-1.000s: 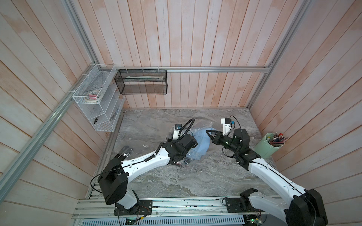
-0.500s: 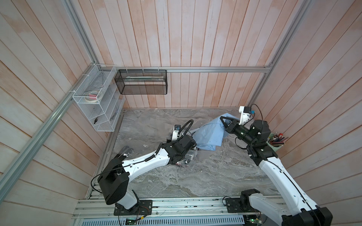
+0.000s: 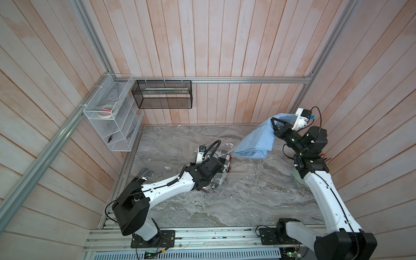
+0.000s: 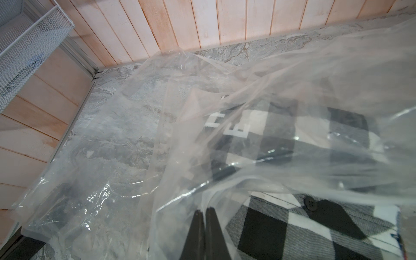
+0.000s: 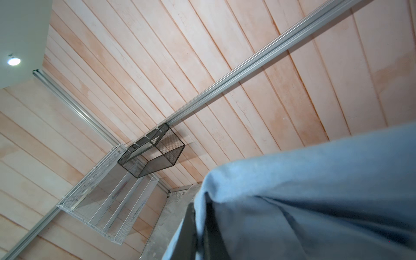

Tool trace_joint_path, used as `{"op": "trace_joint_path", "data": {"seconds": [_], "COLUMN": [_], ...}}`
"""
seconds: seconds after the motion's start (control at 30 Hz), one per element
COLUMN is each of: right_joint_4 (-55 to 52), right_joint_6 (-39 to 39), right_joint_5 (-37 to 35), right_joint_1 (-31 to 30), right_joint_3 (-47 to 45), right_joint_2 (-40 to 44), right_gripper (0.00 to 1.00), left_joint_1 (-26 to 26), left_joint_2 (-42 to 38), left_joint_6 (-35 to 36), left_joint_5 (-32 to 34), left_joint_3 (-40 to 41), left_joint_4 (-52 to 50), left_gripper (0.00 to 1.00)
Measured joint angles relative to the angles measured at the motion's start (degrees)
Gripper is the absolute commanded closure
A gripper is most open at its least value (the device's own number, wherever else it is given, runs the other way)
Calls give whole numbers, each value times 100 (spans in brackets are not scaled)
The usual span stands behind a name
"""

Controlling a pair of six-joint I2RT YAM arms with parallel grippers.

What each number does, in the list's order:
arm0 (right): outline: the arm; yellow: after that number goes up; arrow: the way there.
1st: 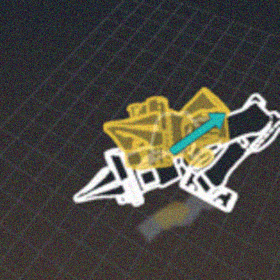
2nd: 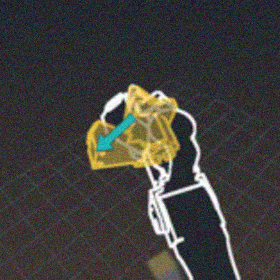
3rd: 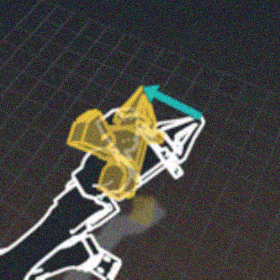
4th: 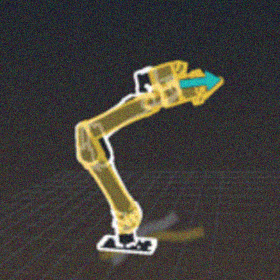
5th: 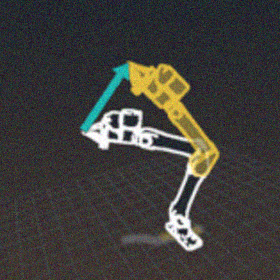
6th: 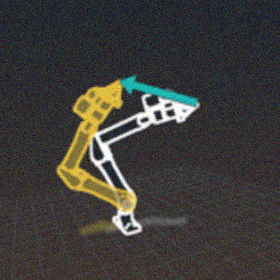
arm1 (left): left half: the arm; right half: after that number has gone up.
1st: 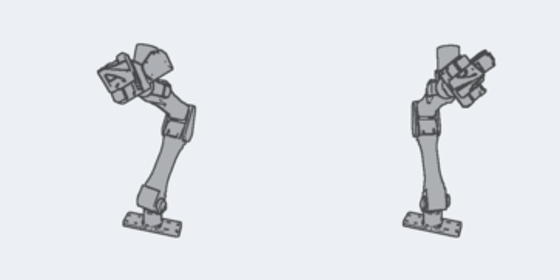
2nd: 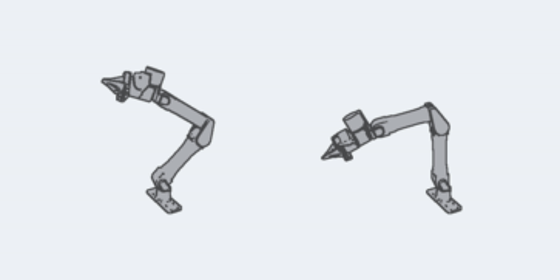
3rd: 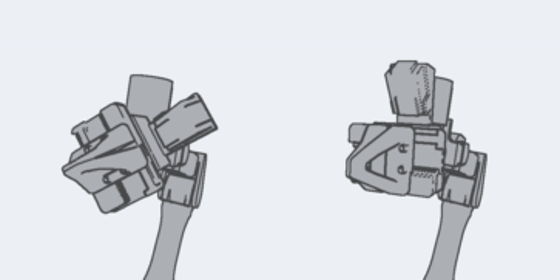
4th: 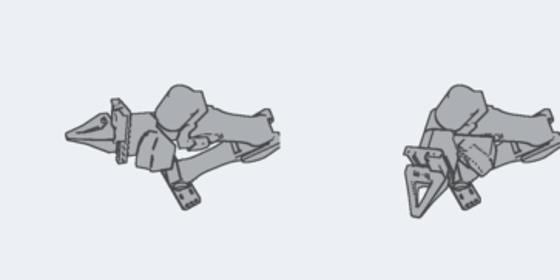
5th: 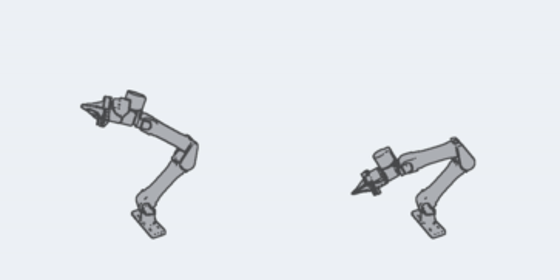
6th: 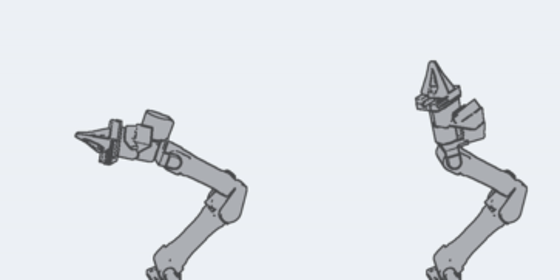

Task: Take the shirt out of the vacuum bag
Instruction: Take out the shirt from the vacuum bag, then place the shirt at the center of the board.

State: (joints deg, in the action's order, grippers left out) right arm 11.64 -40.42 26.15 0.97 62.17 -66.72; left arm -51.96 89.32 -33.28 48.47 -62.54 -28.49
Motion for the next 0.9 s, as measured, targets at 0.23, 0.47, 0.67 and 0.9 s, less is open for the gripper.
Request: {"op": "trace_joint_path", "data": {"seconds": [0.23, 0.47, 0.67, 0.9], "right_joint_4": [461, 697, 1075, 1569], "right_joint_6": [-2, 26, 162, 192], "right_joint_5": [-168, -393, -557, -973], "right_joint_1": [382, 531, 546, 551], "right_joint_3": [170, 605, 1178, 514], "right_joint_2": [-1248, -2380, -3086, -3547], "right_gripper": [100, 100, 100, 100], "left_joint_1": [11, 15, 22, 22], "left_joint_2": [-214, -343, -361, -361], "left_joint_6": [0, -2, 0, 9], "left_joint_5": [-24, -90, -162, -201], "left_joint_3": [186, 306, 372, 422], "left_joint_4": [20, 68, 136, 216], "left_gripper": [100, 100, 100, 100]}}
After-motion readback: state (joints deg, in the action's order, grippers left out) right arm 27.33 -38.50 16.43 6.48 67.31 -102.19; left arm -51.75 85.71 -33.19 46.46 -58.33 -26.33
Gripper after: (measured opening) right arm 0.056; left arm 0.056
